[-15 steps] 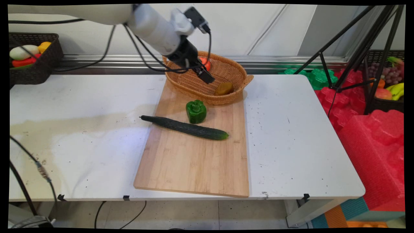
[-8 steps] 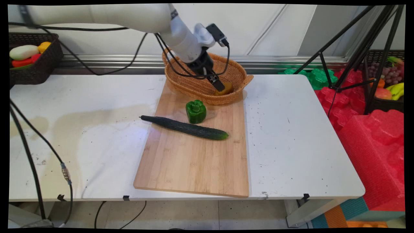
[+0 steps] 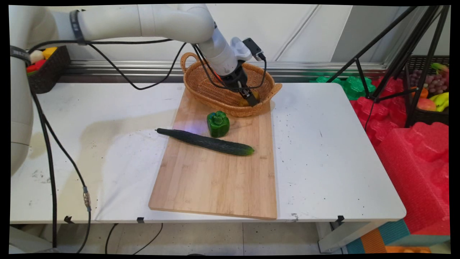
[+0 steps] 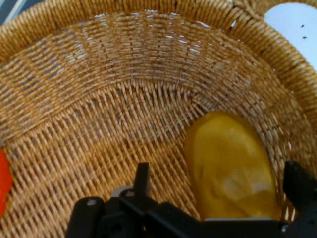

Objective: Pick up the potato from the vegetable basket, then place the picked object on the cutting board

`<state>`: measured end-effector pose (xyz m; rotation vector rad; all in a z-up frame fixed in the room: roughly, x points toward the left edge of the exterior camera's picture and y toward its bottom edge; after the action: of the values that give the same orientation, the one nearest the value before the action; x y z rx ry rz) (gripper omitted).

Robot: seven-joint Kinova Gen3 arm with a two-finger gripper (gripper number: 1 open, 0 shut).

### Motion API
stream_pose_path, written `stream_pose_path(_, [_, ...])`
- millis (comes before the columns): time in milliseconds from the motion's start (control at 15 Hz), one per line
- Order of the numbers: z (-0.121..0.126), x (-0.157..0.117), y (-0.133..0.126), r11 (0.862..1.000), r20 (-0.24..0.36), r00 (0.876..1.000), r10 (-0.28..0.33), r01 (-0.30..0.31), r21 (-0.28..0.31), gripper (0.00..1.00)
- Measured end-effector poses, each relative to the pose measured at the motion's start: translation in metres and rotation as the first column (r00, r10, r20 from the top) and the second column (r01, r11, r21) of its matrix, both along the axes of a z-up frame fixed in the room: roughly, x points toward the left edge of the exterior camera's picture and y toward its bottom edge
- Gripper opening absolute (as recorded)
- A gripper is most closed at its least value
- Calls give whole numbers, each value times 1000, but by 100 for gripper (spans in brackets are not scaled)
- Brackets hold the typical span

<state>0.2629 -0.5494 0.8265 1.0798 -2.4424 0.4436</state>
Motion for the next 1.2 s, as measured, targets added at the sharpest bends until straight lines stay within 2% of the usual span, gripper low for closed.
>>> stream_pose_path(200, [-6,-4,-9,1000,-6,1000,8,-8,15,100])
stream_pose_path(267, [-8,-5,-11,1000,-8,1000,10,-9,18,0])
stream_pose_path(667, [1,-9,-7,999,-23,999,31,-31,15,0])
stream_pose_path(1200, [39,-5,21,998,-23,999,47,-48,-44,0])
